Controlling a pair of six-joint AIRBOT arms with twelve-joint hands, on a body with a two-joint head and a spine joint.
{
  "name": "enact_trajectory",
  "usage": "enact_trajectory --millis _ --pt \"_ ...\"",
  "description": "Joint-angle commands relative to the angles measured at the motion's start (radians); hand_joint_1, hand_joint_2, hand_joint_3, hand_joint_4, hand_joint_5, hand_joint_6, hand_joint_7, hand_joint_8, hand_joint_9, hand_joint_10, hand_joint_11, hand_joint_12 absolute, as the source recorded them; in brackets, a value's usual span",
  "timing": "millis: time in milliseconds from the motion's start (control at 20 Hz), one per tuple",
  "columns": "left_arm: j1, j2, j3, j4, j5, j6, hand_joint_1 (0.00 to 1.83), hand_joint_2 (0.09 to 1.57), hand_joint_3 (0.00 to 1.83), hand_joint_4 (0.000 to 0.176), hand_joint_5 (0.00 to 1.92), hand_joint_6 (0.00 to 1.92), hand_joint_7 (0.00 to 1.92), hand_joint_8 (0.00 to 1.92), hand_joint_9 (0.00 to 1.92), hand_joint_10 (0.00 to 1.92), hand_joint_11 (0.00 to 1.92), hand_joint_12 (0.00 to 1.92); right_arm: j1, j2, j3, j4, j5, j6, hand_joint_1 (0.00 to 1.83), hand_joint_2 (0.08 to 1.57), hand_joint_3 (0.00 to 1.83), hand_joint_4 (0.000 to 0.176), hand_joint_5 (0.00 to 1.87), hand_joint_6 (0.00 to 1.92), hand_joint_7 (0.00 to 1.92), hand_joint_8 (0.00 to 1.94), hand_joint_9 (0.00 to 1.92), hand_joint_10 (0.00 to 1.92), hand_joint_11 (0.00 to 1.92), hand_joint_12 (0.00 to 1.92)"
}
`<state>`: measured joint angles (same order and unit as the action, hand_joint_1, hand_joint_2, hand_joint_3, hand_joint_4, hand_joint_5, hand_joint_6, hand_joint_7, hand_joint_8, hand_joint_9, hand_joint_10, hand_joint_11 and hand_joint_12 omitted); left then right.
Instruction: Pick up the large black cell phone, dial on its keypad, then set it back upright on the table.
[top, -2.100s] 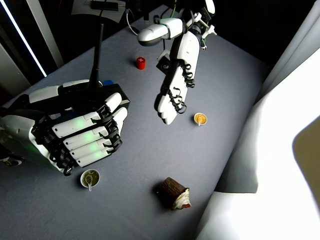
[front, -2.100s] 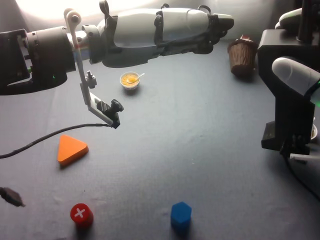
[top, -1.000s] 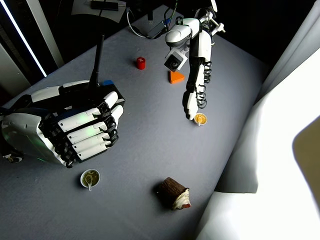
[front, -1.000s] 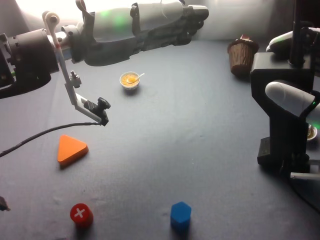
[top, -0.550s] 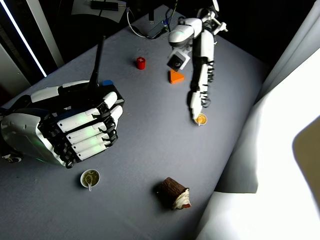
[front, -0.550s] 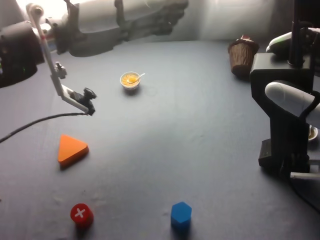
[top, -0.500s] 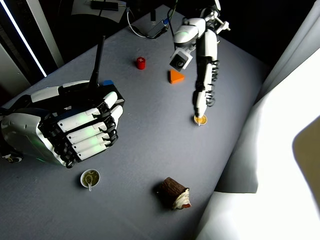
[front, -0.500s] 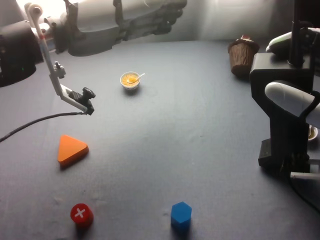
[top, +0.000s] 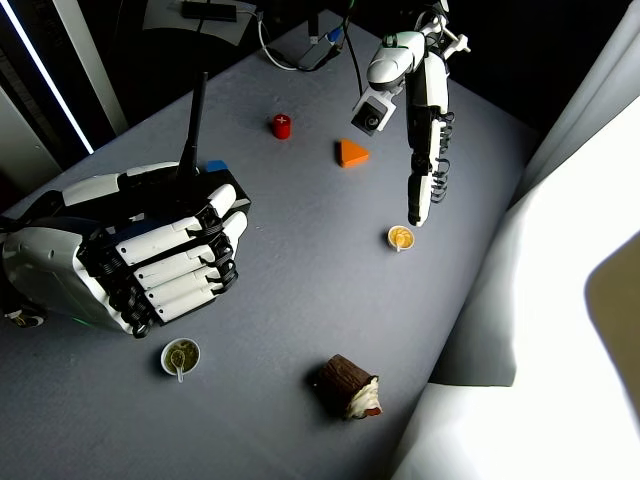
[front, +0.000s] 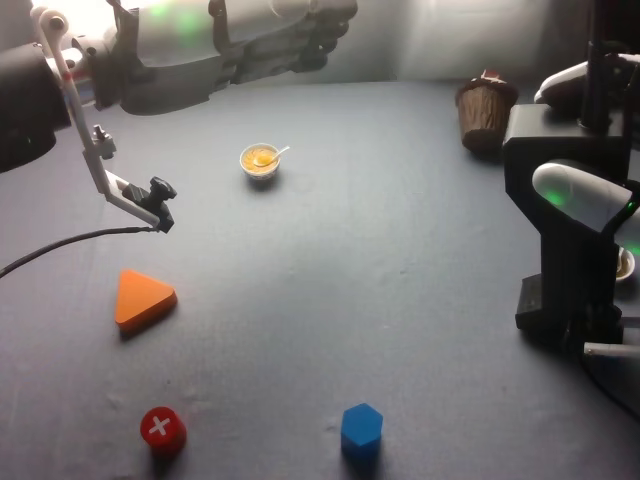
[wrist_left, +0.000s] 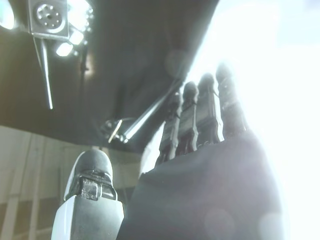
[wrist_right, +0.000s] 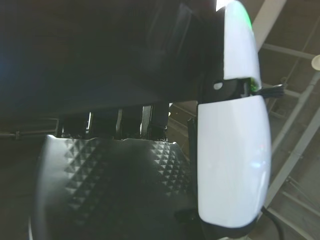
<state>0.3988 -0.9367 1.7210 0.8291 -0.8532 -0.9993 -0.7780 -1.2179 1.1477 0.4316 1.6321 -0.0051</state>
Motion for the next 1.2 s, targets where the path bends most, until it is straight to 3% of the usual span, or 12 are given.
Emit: enact_trajectory --millis 0,250,450,600,750,1150 --pt "-0.022 0.006 -0.002 -0.077 -0.083 -0.005 0.00 1.17 0.00 0.000 0.09 0.00 0.09 0.00 0.07 0.00 0.00 0.19 -0.001 0.015 0.004 -0.027 0.133 0.015 1.38 1.09 0.00 0.000 0.98 0.85 1.04 0.83 0.96 1.24 0.86 1.26" --pt "-0.021 0.008 -0.001 -0.080 -0.084 -0.004 0.00 1.18 0.00 0.000 0.08 0.00 0.07 0.00 0.05 0.00 0.00 0.15 -0.001 0.016 0.010 -0.033 0.133 0.013 1.38 1.11 0.00 0.000 0.95 0.86 1.00 0.90 0.94 1.28 0.88 1.24" --pt "-0.023 0.008 -0.002 -0.083 -0.085 -0.003 0.00 1.18 0.00 0.000 0.11 0.00 0.10 0.00 0.08 0.00 0.00 0.21 -0.001 0.017 0.009 -0.033 0.133 0.013 1.39 1.09 0.00 0.000 0.99 0.82 1.05 0.79 0.98 1.21 0.89 1.19" --pt "-0.025 0.008 -0.008 -0.085 -0.085 -0.002 0.00 1.19 0.00 0.000 0.08 0.00 0.06 0.00 0.04 0.00 0.00 0.10 -0.001 0.018 0.010 -0.033 0.133 0.010 1.38 1.09 0.00 0.000 0.99 0.86 1.04 0.80 0.97 1.20 0.87 1.18" --pt "-0.026 0.010 -0.019 -0.086 -0.085 -0.001 0.00 1.19 0.00 0.000 0.09 0.00 0.07 0.00 0.05 0.00 0.00 0.15 -0.001 0.018 0.010 -0.033 0.133 0.009 1.37 1.13 0.00 0.000 0.89 0.98 0.95 0.96 0.90 1.33 0.83 1.21" --pt "-0.032 0.012 -0.026 -0.094 -0.087 0.001 0.00 1.19 0.00 0.000 0.09 0.00 0.08 0.00 0.05 0.00 0.00 0.15 -0.001 0.020 0.009 -0.033 0.133 0.009 1.37 1.14 0.00 0.000 0.83 1.07 0.93 0.98 0.90 1.33 0.82 1.19"
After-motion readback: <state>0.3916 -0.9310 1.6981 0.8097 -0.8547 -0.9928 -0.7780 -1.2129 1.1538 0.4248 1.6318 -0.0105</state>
